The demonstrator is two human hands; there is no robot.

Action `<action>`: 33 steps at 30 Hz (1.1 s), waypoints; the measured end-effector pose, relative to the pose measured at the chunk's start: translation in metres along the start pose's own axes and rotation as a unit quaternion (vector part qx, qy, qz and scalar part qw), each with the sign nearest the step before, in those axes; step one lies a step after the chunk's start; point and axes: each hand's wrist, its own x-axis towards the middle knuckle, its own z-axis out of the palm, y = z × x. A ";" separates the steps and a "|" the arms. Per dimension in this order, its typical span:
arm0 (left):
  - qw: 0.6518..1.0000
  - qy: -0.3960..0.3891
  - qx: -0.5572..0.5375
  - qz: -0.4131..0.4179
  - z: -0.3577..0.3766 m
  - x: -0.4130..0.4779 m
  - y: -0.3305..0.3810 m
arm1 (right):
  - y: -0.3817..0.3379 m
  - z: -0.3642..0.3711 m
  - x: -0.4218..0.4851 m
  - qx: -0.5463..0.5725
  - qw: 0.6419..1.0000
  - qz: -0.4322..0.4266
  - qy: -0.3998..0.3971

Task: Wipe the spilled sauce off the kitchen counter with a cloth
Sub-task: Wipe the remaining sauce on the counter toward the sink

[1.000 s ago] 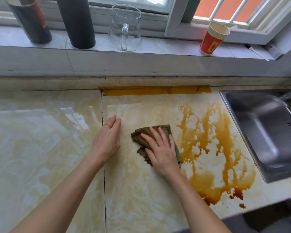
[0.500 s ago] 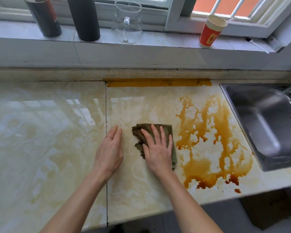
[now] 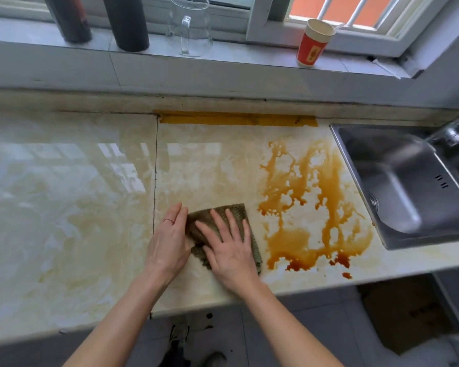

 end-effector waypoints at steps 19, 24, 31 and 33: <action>0.999 -0.006 0.051 -0.013 0.024 -0.025 0.020 | 0.046 -0.002 -0.062 -0.007 0.998 -0.034 0.049; 0.999 0.007 0.050 -0.009 0.029 -0.027 0.030 | 0.079 -0.006 -0.076 -0.021 0.991 -0.128 0.033; 0.999 0.008 0.053 0.000 0.037 -0.032 0.031 | 0.082 -0.009 -0.081 -0.022 0.996 0.022 0.089; 0.998 0.008 0.054 -0.002 0.038 -0.034 0.032 | 0.083 -0.004 -0.088 -0.022 0.996 -0.028 0.080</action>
